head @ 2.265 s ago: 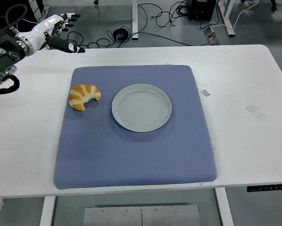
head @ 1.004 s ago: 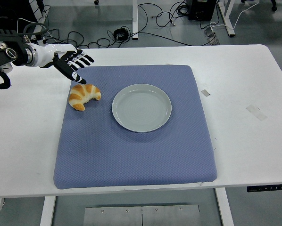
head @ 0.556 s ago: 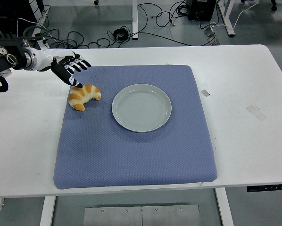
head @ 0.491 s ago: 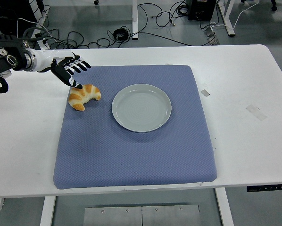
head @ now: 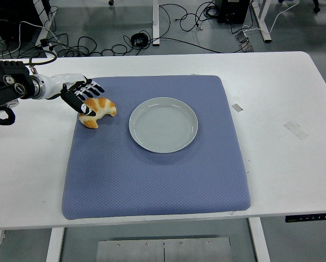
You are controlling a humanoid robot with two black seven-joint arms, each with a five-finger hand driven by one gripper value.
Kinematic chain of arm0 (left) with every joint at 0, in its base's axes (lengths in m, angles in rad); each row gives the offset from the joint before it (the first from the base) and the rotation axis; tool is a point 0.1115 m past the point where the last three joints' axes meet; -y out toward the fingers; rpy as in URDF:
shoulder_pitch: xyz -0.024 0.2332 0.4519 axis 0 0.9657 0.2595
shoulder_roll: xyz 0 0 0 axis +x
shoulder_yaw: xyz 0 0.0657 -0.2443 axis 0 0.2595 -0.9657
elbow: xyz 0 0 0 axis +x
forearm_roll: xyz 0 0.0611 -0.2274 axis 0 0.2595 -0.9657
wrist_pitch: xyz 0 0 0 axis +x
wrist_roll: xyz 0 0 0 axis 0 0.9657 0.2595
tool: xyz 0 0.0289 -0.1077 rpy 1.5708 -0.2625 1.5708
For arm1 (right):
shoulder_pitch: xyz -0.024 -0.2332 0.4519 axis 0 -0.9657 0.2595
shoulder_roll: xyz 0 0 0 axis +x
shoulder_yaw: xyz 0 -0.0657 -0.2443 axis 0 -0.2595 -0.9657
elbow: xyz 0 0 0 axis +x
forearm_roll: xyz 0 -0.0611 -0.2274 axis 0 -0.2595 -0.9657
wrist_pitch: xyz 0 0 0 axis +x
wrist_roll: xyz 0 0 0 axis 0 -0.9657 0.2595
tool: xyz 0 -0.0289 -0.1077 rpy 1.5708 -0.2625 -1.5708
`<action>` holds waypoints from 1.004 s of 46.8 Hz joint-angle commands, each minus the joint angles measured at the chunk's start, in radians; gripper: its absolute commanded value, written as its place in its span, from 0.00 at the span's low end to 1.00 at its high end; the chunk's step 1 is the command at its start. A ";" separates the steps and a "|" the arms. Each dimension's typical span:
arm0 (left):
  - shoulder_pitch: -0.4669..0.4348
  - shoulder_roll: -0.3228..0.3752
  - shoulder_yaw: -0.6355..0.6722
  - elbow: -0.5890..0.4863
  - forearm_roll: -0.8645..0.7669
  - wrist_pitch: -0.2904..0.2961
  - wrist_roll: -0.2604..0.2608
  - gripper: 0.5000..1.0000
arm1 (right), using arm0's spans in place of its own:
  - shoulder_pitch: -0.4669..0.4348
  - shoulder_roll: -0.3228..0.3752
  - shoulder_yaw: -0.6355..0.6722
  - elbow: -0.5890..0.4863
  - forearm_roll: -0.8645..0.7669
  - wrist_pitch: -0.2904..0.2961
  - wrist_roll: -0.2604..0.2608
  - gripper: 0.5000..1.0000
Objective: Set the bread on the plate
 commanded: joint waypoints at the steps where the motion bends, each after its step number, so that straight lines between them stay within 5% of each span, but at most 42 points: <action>1: 0.001 -0.005 -0.001 0.002 -0.005 0.002 -0.001 0.72 | 0.000 0.000 0.000 0.000 0.000 0.000 0.000 1.00; 15: 0.008 -0.022 -0.001 0.000 -0.010 0.017 -0.003 0.61 | -0.001 0.000 0.000 0.000 0.000 0.000 0.000 1.00; 47: 0.008 -0.039 -0.001 0.000 -0.011 0.017 -0.003 0.60 | 0.000 0.000 0.000 0.000 0.000 0.000 0.000 1.00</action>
